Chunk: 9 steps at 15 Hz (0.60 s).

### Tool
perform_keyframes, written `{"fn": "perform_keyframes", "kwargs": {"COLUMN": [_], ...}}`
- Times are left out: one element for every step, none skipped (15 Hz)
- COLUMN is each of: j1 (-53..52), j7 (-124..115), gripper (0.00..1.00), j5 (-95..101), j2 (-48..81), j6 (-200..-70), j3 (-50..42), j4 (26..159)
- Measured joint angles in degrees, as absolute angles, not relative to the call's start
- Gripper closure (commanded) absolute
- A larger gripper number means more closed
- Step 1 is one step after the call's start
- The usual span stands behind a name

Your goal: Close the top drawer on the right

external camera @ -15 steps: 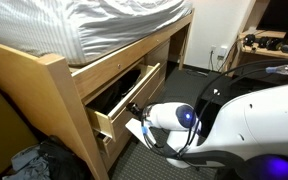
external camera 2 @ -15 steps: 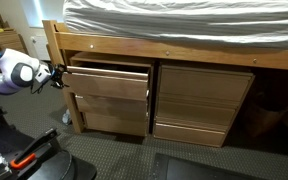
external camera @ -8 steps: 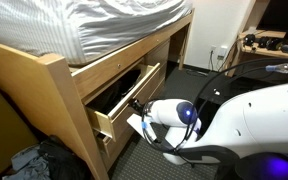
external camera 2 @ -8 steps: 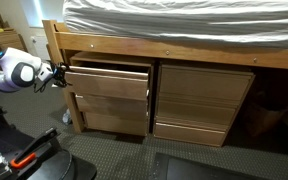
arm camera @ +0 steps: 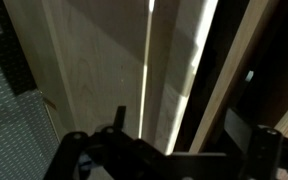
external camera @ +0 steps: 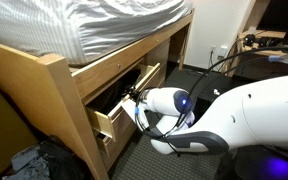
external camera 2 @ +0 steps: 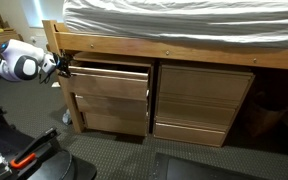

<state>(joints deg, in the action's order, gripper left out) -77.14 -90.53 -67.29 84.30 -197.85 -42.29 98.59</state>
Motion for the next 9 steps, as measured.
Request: {"fn": "perform_keyframes", "kwargs": {"j1": [-77.1,-77.1,-77.1,-77.1,-77.1,-77.0,-76.7,-76.4,-76.1], "j7": [-90.5,-90.5,-90.5,-90.5,-90.6,-89.9,-89.5,-89.5,-89.5], "gripper": [0.0,0.0,0.0,0.0,0.0,0.0,0.0,0.0,0.0], "j5": [-67.5,-67.5,-67.5,-67.5,-67.1,-67.0,-66.0,-64.5,-62.9], "j2": [84.3,84.3,84.3,84.3,84.3,84.0,83.3,82.4,81.4], "j6": [-197.9,-197.9,-197.9,-197.8,-197.8,-197.8,-197.6,-196.9,-195.7], "j3": [-42.3,-42.3,-42.3,-42.3,-42.3,-41.8,-41.4,-41.1,-40.9], "j4": [98.6,98.6,98.6,98.6,98.6,98.5,98.4,98.6,98.8]}}
